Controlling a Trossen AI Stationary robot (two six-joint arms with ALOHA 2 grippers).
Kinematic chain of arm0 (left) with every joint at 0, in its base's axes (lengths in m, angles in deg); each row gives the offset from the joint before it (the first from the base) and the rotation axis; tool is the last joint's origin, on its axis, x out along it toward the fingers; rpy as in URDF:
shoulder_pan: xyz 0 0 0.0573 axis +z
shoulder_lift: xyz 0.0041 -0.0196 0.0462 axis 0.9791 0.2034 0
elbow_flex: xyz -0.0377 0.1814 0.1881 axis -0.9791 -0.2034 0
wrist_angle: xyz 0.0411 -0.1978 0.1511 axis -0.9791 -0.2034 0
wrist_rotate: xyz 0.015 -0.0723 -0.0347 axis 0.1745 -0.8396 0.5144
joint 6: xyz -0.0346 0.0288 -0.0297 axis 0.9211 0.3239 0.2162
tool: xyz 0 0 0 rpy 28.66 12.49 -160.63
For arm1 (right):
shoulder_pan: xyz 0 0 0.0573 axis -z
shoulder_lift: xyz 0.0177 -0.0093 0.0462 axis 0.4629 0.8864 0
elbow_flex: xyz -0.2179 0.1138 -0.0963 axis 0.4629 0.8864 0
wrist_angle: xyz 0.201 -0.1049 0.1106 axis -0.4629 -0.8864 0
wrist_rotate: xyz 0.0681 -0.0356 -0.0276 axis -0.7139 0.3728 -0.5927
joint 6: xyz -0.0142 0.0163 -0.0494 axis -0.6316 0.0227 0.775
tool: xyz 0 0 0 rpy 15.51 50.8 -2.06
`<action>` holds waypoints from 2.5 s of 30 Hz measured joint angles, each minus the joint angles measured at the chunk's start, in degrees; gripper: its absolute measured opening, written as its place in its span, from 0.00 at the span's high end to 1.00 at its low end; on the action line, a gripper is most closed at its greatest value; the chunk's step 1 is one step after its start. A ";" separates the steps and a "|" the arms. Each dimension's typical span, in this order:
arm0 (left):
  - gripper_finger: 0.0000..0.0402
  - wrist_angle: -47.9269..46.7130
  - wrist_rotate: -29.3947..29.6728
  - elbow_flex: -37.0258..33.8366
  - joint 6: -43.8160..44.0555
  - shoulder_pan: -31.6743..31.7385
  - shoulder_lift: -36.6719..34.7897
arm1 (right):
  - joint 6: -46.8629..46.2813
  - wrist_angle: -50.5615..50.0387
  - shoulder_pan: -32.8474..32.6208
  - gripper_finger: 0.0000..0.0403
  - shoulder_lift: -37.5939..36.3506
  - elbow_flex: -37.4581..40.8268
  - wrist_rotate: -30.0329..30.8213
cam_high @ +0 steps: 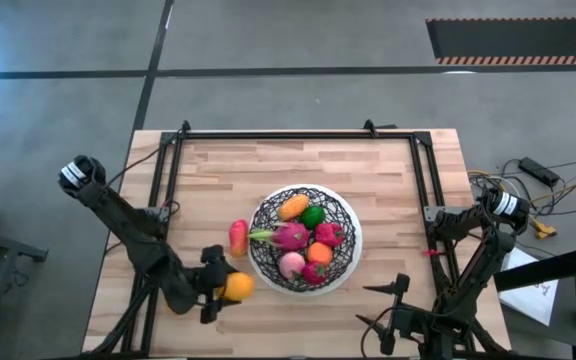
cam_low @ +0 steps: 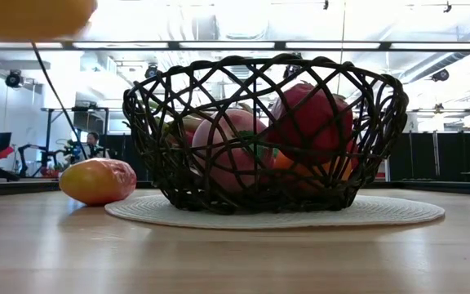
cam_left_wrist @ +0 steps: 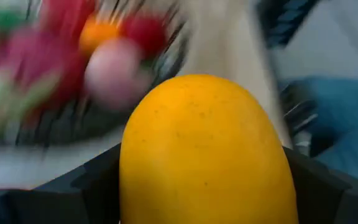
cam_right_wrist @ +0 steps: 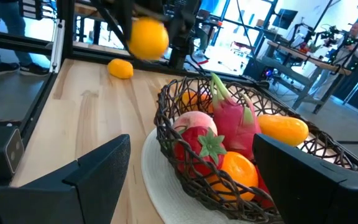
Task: Build produce basket
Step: Put the top lemon into the basket, then put the lemon into the basket
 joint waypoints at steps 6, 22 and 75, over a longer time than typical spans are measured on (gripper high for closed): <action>0.23 21.33 0.05 1.10 -23.02 4.32 0.64 | -0.02 0.00 0.00 0.19 0.00 0.09 0.00; 0.23 30.68 -14.41 11.25 -29.05 30.04 21.22 | -3.23 0.00 0.00 0.19 0.00 0.16 -0.04; 0.04 -1.16 -24.23 22.48 -21.91 36.62 19.60 | -10.53 0.33 2.88 0.19 0.00 2.56 -2.80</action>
